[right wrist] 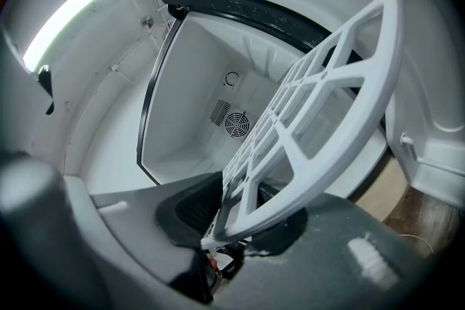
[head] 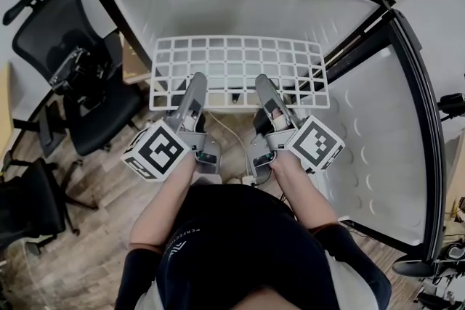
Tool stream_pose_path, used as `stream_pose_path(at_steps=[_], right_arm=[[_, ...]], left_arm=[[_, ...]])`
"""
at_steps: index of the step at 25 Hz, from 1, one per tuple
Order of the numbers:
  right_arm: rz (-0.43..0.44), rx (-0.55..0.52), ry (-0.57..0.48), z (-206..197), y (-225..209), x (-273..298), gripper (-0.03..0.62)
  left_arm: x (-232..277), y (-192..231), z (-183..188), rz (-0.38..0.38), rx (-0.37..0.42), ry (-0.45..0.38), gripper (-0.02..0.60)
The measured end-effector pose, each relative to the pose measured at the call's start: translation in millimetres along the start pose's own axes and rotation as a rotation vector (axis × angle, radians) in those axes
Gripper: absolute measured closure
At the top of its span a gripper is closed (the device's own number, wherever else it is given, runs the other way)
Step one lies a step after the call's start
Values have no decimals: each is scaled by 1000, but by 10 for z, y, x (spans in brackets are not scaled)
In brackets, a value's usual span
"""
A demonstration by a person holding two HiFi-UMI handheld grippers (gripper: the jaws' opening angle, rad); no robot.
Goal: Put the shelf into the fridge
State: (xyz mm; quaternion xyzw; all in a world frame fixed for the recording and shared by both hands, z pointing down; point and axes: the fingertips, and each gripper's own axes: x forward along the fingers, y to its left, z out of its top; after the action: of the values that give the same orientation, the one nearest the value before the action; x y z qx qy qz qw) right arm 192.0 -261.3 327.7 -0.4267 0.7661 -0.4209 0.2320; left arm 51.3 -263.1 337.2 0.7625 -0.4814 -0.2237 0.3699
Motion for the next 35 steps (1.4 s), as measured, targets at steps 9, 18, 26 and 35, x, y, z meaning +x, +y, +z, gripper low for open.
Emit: stream_pose_path(at_steps=[9,18,26,35], right_arm=[[-21,-18,7,24,21,19,500],[-24,-20,8,79,0,87,502],[-21,-13,-4,194,-84,302,505],[-34,-18,-26,367,-190,631,507]], left_arm=[[25,-15,41,8,-8,12,453],[88,-2,66,12,-16,8,453],[306,37,144,-10,-18,-10,454],[660,111,271,-34,-39,-35,454]])
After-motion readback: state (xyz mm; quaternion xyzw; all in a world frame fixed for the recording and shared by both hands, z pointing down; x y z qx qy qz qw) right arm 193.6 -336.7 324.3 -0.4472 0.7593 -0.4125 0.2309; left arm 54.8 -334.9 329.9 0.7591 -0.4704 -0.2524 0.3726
